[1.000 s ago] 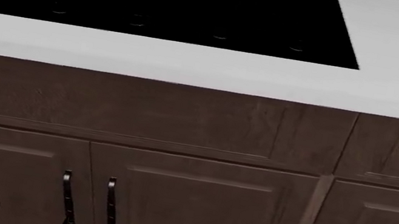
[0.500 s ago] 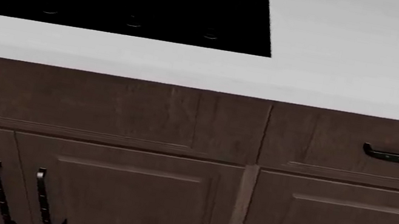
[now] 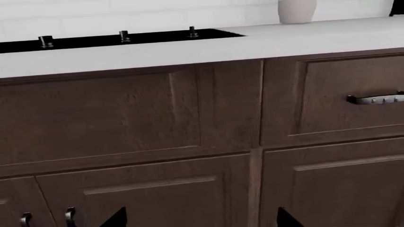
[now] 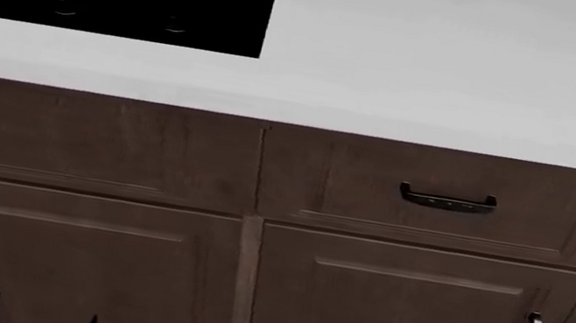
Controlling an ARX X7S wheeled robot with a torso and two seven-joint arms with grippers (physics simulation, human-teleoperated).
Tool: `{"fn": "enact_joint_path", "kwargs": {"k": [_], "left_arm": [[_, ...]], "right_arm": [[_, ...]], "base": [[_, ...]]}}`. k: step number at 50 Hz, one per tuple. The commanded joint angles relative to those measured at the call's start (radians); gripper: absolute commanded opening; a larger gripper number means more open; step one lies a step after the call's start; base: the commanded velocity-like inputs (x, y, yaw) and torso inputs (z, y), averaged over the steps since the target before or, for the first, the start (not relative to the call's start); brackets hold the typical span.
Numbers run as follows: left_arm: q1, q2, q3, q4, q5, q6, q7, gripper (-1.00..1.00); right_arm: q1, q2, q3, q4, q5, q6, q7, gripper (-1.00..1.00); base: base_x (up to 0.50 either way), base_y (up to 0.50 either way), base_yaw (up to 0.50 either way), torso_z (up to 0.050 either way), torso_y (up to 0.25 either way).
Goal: Navigate to the shelves.
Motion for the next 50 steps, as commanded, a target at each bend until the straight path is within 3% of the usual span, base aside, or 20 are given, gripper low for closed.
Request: {"fn": "enact_joint_path", "kwargs": {"k": [1,50], "left_arm": [[0.007,0.017,-0.032,-0.017,-0.002,0.058,0.036,1.0],[0.004,0.01,-0.021,-0.019,-0.01,0.065,0.028,1.0]], "right_arm": [[-0.004,-0.023,0.025,0.004,-0.002,0.004,-0.025,1.0],[-0.002,-0.016,0.017,0.002,0.007,0.01,-0.013,1.0]], "base": [[-0.5,0.03,0.0,0.0,0.0],[-0.5,0.03,0.0,0.0,0.0]]}}
